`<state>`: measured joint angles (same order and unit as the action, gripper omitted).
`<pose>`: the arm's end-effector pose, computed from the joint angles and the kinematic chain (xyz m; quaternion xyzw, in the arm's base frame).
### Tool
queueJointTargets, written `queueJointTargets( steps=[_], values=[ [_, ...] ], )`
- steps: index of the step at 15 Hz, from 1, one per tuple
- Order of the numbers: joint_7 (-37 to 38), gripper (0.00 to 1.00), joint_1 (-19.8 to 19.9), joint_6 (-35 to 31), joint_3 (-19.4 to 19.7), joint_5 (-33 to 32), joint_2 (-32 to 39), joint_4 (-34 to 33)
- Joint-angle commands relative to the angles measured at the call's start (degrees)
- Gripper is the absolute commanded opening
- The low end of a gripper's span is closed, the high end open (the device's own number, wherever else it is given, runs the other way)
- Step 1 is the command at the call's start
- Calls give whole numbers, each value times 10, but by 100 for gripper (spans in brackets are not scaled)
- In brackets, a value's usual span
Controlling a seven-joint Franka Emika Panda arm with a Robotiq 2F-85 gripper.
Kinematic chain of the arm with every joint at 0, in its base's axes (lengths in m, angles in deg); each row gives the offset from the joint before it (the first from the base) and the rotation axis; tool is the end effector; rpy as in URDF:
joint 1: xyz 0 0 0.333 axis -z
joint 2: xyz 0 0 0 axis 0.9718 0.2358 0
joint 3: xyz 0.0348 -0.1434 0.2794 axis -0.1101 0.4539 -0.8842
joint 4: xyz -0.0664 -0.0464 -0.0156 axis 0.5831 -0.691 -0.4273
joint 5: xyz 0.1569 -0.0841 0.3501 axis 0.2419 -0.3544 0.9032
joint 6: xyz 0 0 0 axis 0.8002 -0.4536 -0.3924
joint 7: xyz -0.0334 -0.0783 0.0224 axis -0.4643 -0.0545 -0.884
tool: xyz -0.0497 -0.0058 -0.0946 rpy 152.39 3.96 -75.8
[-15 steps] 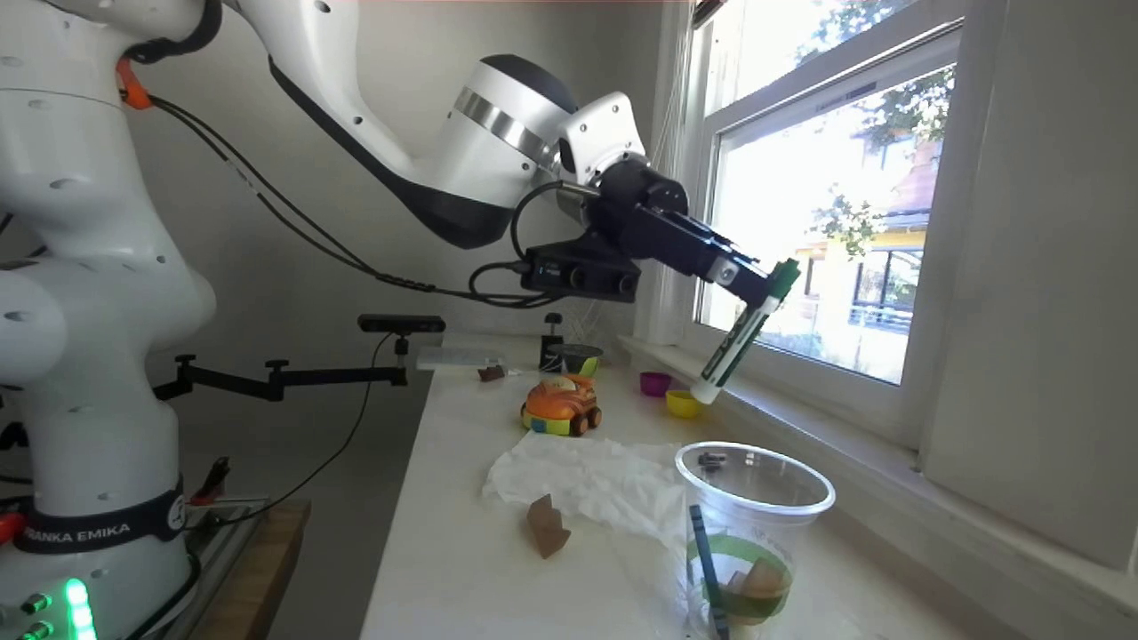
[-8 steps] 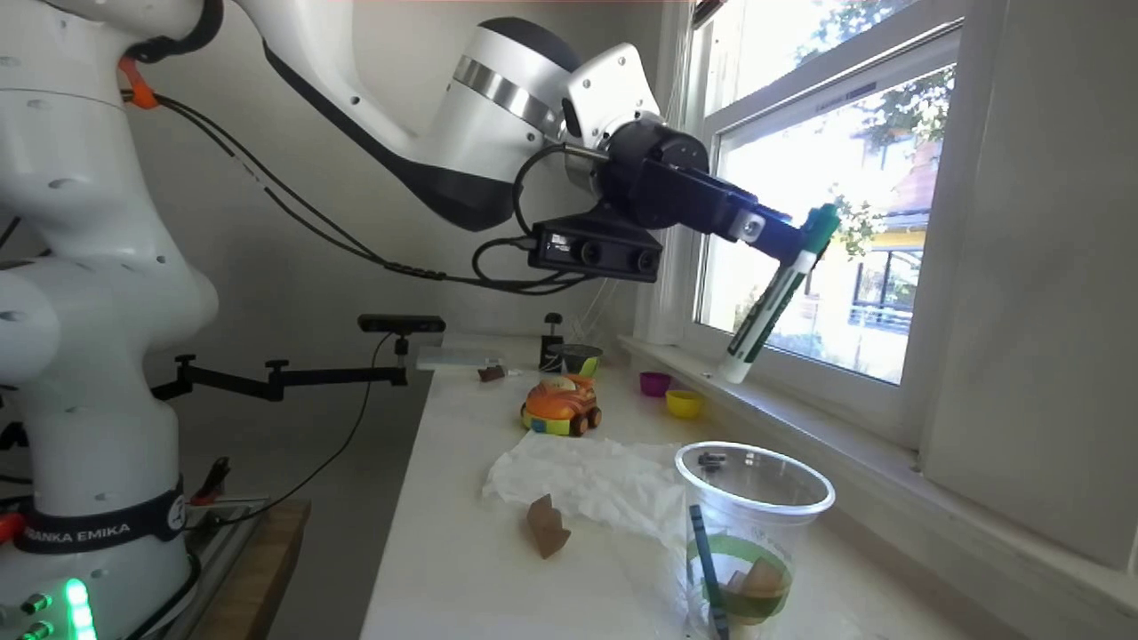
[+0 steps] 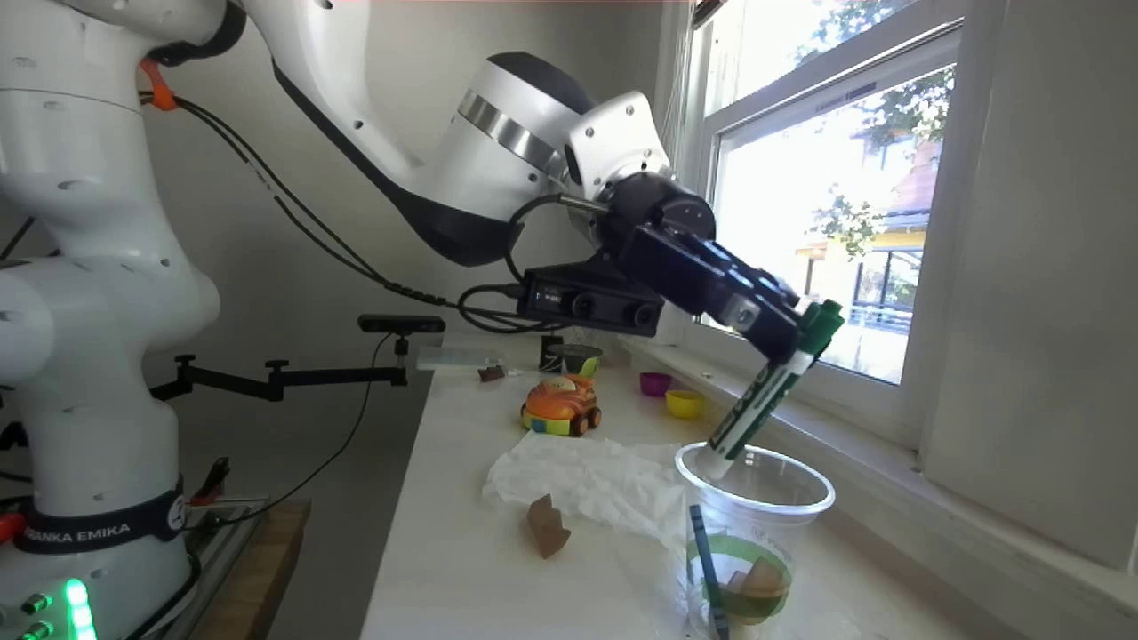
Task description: Pick up the marker and put it in the cup
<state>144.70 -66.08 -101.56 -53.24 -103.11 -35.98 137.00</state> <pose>0.4739 -0.2382 0.4696 0.6717 -0.4973 0.4000 0.3761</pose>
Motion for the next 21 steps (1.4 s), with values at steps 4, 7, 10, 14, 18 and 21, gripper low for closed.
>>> queueJointTargets(
  steps=[4, 7, 10, 14, 18, 21],
  values=[
    [2, 5, 2, -7, -5, 6, 55, -6],
    [-3, 5, 0, -10, -11, 9, 71, -8],
    [-12, 5, -5, -16, -21, 17, 90, -15],
    [-19, 45, -14, -17, -36, 25, 98, -26],
    [-22, 73, -14, -9, -40, 21, 82, -52],
    [-23, 95, -13, -2, -38, 20, 67, -80]
  ],
)
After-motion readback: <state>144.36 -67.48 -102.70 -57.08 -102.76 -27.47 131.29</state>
